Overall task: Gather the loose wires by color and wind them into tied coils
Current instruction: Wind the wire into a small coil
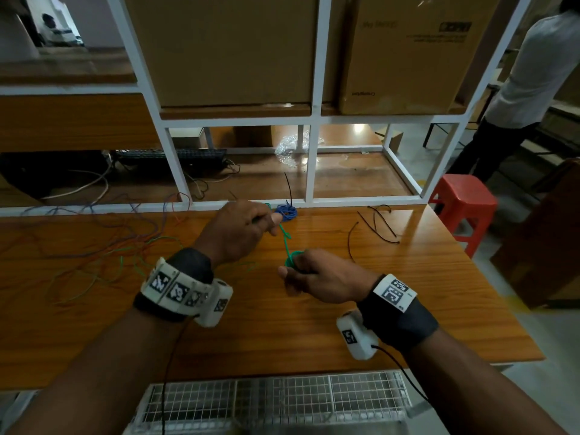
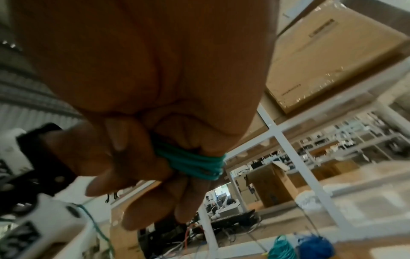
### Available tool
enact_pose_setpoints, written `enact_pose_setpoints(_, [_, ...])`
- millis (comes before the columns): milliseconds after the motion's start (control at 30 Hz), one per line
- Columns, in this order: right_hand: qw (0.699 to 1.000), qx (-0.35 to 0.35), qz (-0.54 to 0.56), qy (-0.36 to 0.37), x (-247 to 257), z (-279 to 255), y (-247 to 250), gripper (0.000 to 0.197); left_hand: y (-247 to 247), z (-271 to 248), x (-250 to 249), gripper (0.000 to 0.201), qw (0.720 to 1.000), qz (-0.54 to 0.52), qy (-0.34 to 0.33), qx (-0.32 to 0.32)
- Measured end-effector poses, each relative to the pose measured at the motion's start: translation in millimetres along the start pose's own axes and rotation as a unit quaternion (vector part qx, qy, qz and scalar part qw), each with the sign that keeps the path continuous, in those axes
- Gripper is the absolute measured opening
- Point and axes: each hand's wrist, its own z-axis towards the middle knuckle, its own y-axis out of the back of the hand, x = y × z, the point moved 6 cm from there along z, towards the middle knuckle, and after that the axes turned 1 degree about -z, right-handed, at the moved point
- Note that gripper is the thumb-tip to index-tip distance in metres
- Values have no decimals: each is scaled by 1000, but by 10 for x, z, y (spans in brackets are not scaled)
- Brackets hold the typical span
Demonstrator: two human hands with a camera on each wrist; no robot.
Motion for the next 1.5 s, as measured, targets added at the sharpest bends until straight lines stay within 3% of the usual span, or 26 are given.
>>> enact_pose_setpoints(167, [980, -2, 191, 58, 22, -80, 18, 49, 40, 179, 333, 36, 985, -123, 122, 0])
enact_pose_setpoints(333, [972, 17, 229, 46, -92, -106, -49, 47, 131, 216, 475, 36, 978, -141, 136, -66])
enact_pose_setpoints(567, [948, -50, 313, 35, -242, -75, -98, 47, 27, 252, 645, 33, 972, -144, 162, -90])
enact_pose_setpoints(667, [926, -25, 376, 24, -327, -135, -222, 44, -8, 227, 612, 29, 977, -163, 129, -44])
enact_pose_setpoints(767, [861, -39, 507, 10, -432, -203, -259, 34, 64, 187, 620, 28, 980, -163, 110, -36])
enact_pose_setpoints(833, [840, -49, 539, 14, -511, -214, -248, 32, 124, 189, 631, 27, 980, -166, 97, -50])
enact_pose_setpoints(967, [863, 11, 503, 32, -473, -138, -247, 49, 152, 251, 555, 22, 986, -138, 80, -52])
enact_pose_setpoints(1033, [878, 43, 476, 14, -383, -113, -282, 43, 207, 320, 452, 24, 990, -118, 53, -53])
enact_pose_setpoints(1133, [857, 79, 509, -5, -268, -105, -372, 38, 284, 446, 223, 27, 998, -59, -5, -34])
enact_pose_setpoints(1233, [843, 105, 526, 22, -147, -98, -397, 38, 242, 547, 173, 22, 999, -40, -9, -13])
enact_pose_setpoints(1300, [814, 141, 558, 76, 9, -125, -350, 36, 172, 551, 190, 22, 997, -79, 12, -7])
enact_pose_setpoints(1400, [725, 161, 648, 168, 239, -166, -134, 40, -117, 445, 370, 31, 976, -185, 110, 33])
enact_pose_setpoints(1467, [664, 112, 711, 203, 267, -121, 145, 49, -389, 345, 441, 41, 960, -245, 125, 50])
enact_pose_setpoints(1500, [648, 65, 726, 219, 257, -92, 321, 49, -503, 283, 451, 42, 953, -275, 124, 39])
